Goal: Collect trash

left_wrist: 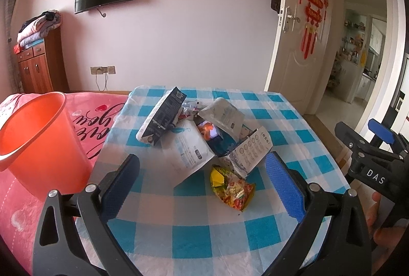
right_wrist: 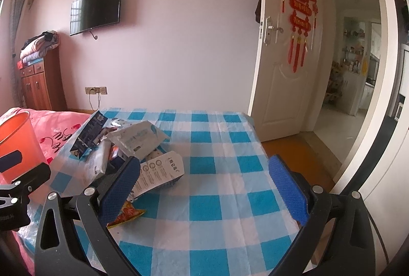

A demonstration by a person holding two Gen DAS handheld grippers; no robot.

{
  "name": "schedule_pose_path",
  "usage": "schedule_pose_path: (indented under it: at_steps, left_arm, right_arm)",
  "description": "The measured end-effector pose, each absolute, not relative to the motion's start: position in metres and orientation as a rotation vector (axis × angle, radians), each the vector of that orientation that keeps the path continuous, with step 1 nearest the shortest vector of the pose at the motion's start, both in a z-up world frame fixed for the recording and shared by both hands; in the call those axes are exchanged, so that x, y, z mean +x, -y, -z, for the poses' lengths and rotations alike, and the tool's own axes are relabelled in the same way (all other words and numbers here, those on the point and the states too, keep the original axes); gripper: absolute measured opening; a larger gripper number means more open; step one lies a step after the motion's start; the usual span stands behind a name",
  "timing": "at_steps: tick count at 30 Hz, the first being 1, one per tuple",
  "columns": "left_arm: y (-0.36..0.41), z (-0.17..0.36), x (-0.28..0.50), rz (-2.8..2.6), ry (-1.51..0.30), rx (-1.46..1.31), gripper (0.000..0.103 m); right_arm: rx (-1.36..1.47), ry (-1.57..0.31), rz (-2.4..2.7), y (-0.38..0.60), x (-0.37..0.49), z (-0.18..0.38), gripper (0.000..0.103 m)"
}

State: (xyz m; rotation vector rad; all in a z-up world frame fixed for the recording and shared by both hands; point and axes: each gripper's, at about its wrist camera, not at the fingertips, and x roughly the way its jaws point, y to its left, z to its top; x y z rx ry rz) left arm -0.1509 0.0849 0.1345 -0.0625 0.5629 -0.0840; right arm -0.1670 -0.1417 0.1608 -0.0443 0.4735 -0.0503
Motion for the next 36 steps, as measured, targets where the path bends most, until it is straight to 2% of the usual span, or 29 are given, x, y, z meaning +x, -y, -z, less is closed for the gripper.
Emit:
schedule_pose_path:
  at_steps: [8,19,27,29,30,36]
  left_arm:
    - [-0.086,-0.117,-0.139,0.128,-0.567,-0.008,0.099]
    - [-0.126,-0.083,-0.108,0.153,-0.653,0.02,0.099]
    - [-0.149,-0.059,-0.08,0.211,-0.812,-0.258,0.099]
    - [-0.154,-0.053,-0.071,0.223,-0.845,-0.349,0.099]
    - [-0.156,-0.05,-0.065,0.23,-0.862,-0.408,0.099]
    - [-0.157,-0.045,-0.04,0.229,-0.9,-0.549,0.099]
  right_arm:
    - [0.013,-0.549,0.003,0.15,-0.152,-0.138,0.099]
    - [0.294,-0.768,-0.128,0.179,-0.121,-0.093,0.099]
    - [0.397,-0.835,-0.31,0.164,-0.109,-0.078,0.097]
    - [0.391,-0.847,-0.358,0.154,-0.109,-0.075,0.083]
    - [0.382,-0.86,-0.382,0.148,-0.108,-0.073,0.082]
    - [0.341,-0.915,-0.479,0.122,-0.1,-0.058,0.082]
